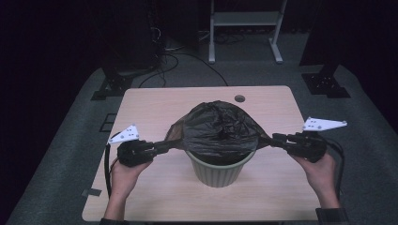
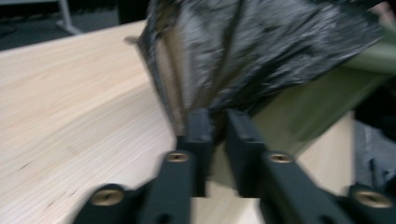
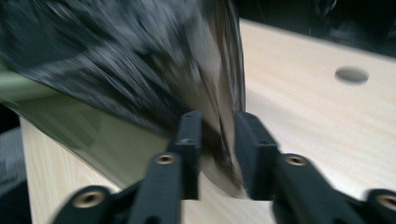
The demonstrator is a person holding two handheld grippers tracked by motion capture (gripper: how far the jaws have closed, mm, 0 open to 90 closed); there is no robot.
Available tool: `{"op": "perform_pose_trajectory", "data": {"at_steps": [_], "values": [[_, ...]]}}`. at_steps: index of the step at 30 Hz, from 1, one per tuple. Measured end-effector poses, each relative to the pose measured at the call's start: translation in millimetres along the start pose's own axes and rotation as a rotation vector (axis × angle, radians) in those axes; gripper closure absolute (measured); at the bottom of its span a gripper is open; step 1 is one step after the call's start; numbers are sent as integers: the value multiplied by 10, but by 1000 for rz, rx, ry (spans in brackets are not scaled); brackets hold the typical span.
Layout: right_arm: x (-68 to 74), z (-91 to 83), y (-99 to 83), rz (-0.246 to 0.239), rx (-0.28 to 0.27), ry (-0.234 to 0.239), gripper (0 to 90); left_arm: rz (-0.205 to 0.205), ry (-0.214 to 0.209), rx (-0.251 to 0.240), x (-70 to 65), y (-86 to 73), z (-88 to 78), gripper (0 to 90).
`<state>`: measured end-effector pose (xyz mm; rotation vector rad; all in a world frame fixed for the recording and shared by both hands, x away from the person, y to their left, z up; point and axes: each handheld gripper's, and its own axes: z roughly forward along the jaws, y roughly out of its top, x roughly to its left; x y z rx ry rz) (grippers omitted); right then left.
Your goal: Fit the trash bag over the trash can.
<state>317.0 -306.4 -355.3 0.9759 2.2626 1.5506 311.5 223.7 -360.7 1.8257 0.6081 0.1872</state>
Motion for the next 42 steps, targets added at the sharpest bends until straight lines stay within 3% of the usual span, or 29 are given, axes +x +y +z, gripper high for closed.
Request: {"op": "perform_pose_trajectory", "data": {"at_steps": [3, 6, 10, 13, 17, 22, 25, 29, 34, 39, 42], "values": [[74, -154, 86, -19, -61, 23, 588, 30, -33, -53, -124, 118, -121, 610], [218, -217, 187, -60, -94, 80, 594, 63, -58, -80, -266, 242, -169, 542], [405, -152, 300, -116, -84, 135, 602, 96, -65, -89, -382, 326, -139, 469], [473, -36, 377, -150, -50, 140, 600, 104, -77, -84, -411, 334, -104, 470], [426, 137, 408, -143, 4, 137, 600, 102, -95, -70, -420, 321, -74, 562], [411, 155, 389, -136, -3, 169, 885, 100, -110, -59, -416, 291, -78, 792], [437, 125, 376, -135, 0, 188, 900, 97, -110, -60, -410, 266, -97, 876], [534, -44, 339, -148, -43, 234, 900, 85, -110, -58, -431, 220, -161, 895], [696, -278, 183, -166, -54, 281, 900, 52, -111, -39, -448, 73, -214, 895], [805, -315, -37, -174, -1, 289, 900, 17, -108, 6, -424, -110, -161, 895], [771, -232, -143, -155, 36, 287, 900, -3, -104, 41, -378, -212, -81, 895]]}}
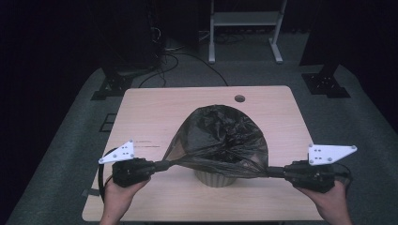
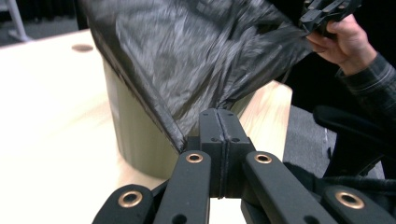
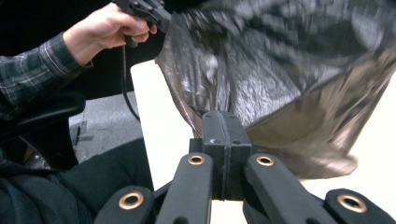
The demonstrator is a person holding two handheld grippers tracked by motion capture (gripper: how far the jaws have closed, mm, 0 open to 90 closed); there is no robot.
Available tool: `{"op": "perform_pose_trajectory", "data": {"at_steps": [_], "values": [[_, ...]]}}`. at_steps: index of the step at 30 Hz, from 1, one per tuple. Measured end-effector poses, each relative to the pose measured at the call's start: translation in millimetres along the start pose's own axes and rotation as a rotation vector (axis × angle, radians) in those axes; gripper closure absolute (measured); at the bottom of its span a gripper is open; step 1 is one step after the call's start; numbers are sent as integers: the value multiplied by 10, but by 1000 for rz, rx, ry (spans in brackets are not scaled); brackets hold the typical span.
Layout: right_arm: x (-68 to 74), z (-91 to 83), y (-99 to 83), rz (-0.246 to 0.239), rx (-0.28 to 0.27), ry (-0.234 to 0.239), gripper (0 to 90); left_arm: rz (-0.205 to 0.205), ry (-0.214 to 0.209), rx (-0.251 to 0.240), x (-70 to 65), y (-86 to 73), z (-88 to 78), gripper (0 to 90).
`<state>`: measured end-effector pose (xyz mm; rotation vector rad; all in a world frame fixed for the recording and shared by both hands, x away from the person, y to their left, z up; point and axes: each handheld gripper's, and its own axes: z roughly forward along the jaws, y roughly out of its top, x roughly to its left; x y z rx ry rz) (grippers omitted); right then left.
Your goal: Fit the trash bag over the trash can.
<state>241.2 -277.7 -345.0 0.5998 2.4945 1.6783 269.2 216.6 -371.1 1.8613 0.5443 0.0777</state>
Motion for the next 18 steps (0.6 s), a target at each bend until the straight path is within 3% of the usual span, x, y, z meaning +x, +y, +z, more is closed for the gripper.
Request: {"op": "perform_pose_trajectory", "data": {"at_steps": [5, 10, 18], "values": [[-128, 204, -155, 39, 62, -15, 900, 4, 41, 73, 83, -121, 154, 896], [-206, 297, -269, 70, 78, -11, 900, -6, 46, 80, 186, -251, 263, 895], [-324, 436, -439, 112, 123, -6, 900, 3, 45, 110, 239, -337, 388, 896]]}}
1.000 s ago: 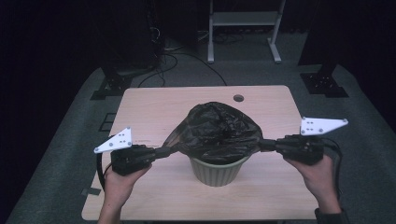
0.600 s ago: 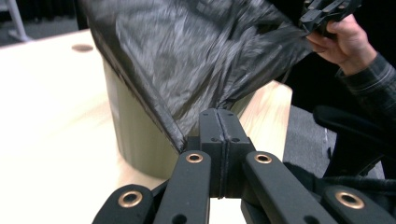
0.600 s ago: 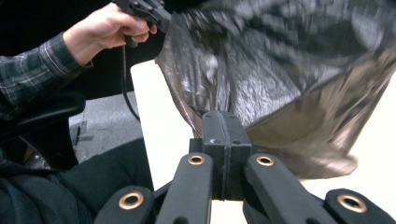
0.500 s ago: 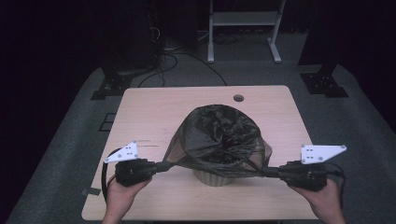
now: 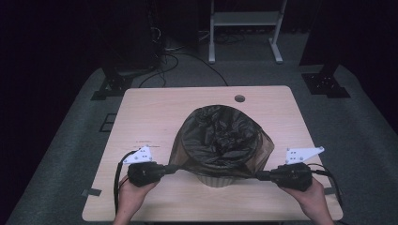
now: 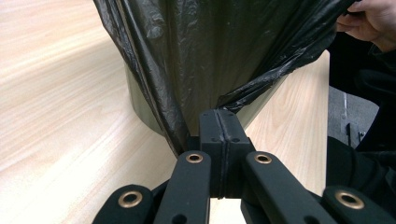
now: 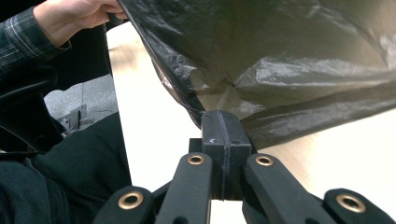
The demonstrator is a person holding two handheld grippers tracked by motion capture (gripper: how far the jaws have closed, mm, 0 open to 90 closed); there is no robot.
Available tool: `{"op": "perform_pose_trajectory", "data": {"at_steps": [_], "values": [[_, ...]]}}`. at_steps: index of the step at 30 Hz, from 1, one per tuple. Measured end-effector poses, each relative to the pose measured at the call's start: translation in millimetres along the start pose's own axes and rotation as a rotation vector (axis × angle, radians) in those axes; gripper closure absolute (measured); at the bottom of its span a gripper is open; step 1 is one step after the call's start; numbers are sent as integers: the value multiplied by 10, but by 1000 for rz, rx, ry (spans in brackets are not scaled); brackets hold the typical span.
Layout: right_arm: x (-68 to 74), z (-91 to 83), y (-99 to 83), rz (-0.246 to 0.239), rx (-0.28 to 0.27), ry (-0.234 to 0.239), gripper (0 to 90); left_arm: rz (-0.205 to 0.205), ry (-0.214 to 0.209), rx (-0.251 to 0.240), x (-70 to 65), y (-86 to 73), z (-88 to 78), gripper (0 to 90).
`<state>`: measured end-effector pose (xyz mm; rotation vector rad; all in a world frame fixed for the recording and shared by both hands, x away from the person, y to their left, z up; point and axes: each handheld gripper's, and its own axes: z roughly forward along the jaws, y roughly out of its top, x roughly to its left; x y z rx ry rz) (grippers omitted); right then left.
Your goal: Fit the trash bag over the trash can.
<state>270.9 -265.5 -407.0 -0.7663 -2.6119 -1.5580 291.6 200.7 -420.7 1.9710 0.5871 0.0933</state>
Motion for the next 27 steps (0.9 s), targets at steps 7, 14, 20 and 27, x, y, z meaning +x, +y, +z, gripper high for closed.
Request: {"op": "perform_pose_trajectory", "data": {"at_steps": [7, 14, 20, 27], "values": [[-43, 76, -73, 9, 42, -4, 900, -5, 3, 61, 37, -68, 83, 895], [-70, 75, -112, 6, 50, -29, 808, -7, 20, 60, 58, -98, 90, 832], [-20, -268, 80, -15, -114, -60, 596, 15, -37, -13, 48, -27, -93, 423], [-99, -520, 383, -36, -229, -103, 476, 77, -91, -173, 14, 184, -399, 269]]}}
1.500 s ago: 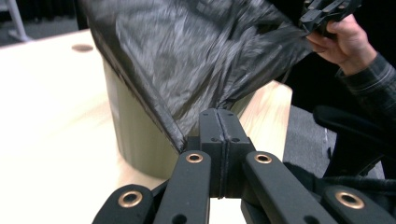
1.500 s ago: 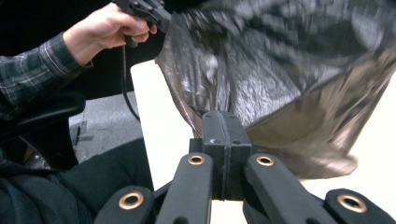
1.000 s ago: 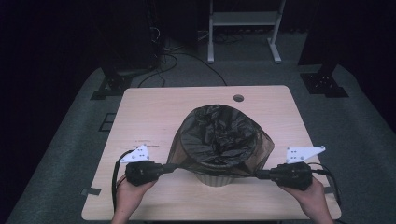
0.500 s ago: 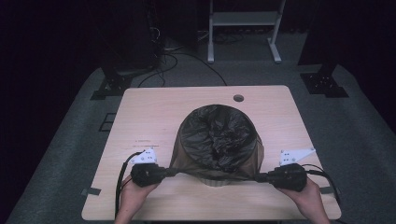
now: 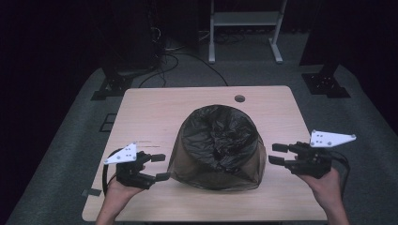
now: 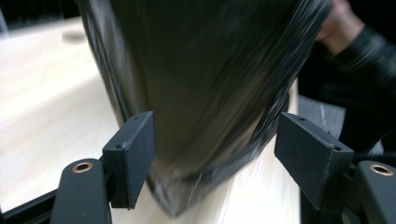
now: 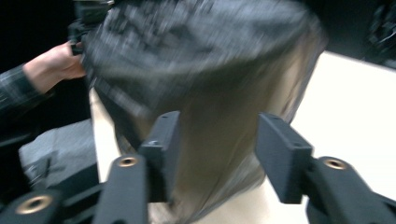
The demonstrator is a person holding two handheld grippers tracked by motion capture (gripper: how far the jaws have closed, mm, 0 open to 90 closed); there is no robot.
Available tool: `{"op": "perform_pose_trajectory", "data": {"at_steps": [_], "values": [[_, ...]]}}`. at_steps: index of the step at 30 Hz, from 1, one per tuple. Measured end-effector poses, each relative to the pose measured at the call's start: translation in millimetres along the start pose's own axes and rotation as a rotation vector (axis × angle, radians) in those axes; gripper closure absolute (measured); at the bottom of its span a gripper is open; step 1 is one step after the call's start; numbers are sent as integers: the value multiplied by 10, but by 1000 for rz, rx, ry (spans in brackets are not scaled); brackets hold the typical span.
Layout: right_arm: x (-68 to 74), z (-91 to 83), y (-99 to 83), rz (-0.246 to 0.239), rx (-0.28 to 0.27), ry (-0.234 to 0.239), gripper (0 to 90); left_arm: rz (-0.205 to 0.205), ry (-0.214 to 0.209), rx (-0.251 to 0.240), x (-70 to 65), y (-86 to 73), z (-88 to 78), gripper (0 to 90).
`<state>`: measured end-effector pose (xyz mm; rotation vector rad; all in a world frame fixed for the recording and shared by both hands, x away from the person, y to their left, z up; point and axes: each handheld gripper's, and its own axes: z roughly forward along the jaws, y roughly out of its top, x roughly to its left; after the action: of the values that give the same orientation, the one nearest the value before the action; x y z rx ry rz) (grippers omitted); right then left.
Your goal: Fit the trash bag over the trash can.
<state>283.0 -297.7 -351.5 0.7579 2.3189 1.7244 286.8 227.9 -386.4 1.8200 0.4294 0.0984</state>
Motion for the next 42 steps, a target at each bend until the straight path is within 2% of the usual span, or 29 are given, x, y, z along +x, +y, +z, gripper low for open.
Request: {"op": "perform_pose_trajectory", "data": {"at_steps": [4, 7, 11, 15, 18, 19, 20, 21, 23, 25, 28, 32, 35, 42], "values": [[-135, 104, 236, 9, -37, 0, 426, 17, 18, -23, 79, 112, 107, 252], [-246, 240, 427, 12, -38, -19, 402, 19, 3, -18, 150, 136, 265, 239], [-428, 456, 643, 21, -10, -47, 399, 19, -10, 6, 213, 114, 403, 215], [-578, 728, 765, 40, 43, -44, 416, 31, -8, 21, 266, 88, 495, 216], [-655, 918, 800, 54, 93, -33, 484, 40, -10, 21, 305, 82, 528, 295], [-672, 966, 805, 53, 108, -37, 520, 39, -13, 15, 315, 79, 536, 353], [-681, 1000, 808, 48, 118, -44, 618, 43, -22, 13, 324, 76, 539, 427], [-689, 1025, 806, 46, 126, -27, 664, 50, -20, 15, 333, 74, 541, 497], [-693, 1038, 807, 37, 129, -47, 719, 54, -20, 17, 346, 74, 542, 635], [-708, 1032, 810, 48, 120, -45, 739, 58, -13, 14, 357, 83, 542, 760], [-710, 1013, 825, 45, 104, -49, 782, 64, -6, 7, 365, 122, 536, 880], [-719, 967, 858, 44, 79, -45, 875, 70, 14, -23, 380, 196, 510, 896], [-750, 924, 876, 45, 72, -90, 897, 58, 28, -47, 423, 222, 489, 895], [-892, 932, 778, 75, 83, -202, 900, 2, 83, -21, 562, 138, 554, 896]]}}
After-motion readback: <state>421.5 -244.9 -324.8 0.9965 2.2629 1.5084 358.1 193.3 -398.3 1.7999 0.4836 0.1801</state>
